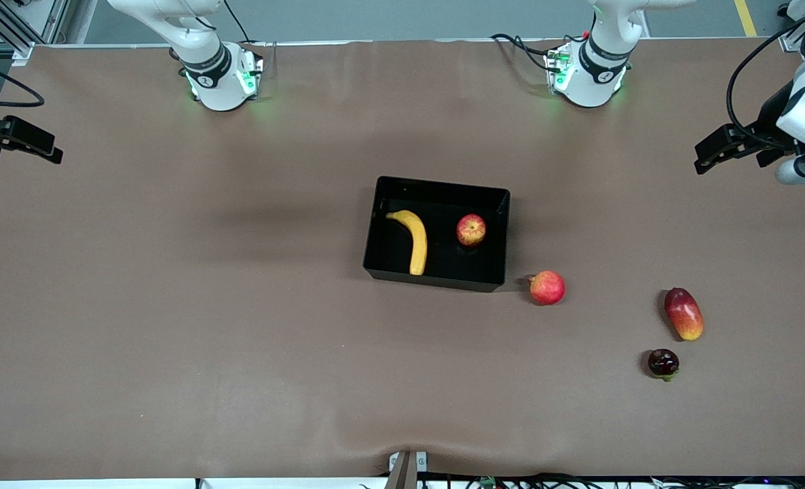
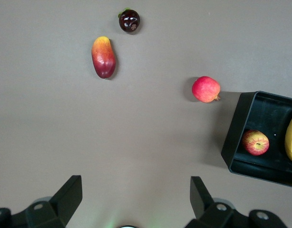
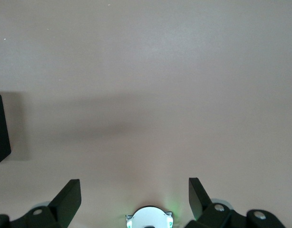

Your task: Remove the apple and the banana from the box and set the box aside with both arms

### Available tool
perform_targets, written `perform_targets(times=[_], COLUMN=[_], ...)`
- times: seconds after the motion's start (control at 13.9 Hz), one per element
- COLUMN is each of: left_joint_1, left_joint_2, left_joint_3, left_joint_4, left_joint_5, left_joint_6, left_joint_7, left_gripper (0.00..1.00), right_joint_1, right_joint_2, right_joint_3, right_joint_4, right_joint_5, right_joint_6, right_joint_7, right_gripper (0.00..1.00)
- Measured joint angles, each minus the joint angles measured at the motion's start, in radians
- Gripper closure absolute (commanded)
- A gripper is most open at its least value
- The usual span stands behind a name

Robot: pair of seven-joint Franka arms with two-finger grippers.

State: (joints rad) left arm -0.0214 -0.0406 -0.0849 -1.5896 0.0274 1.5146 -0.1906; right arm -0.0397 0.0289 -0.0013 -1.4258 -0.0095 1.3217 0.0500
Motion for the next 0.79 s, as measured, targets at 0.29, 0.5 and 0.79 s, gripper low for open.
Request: perform_targets(times=[0.29,0.5,0.79], left_joint_1=[-0.008,-0.026,-0.093], left_joint_2=[0.048,0.097,0.171], left_joint_3=[-0.032,-0.047,-0.048], left_joint_4=[0.029,0.051,0.092], left_joint_5=[0.0,0.0,0.002], left_joint_6=[0.0,0.001,0.001], left_joint_7=[0.0,-0.001,-0.031], left_gripper=[0.0,0.0,0.0], right_joint_1=[0.0,0.0,0.0], right_joint_2=[0.0,0.0,0.0], right_joint_3=[-0.001,-0.001,-0.003], right_joint_4=[0.0,0.001,0.001], right_joint_5=[0.0,0.0,-0.001], right_joint_6=[0.0,0.0,0.0], right_joint_7=[0.0,0.0,0.0], right_gripper=[0.0,0.0,0.0])
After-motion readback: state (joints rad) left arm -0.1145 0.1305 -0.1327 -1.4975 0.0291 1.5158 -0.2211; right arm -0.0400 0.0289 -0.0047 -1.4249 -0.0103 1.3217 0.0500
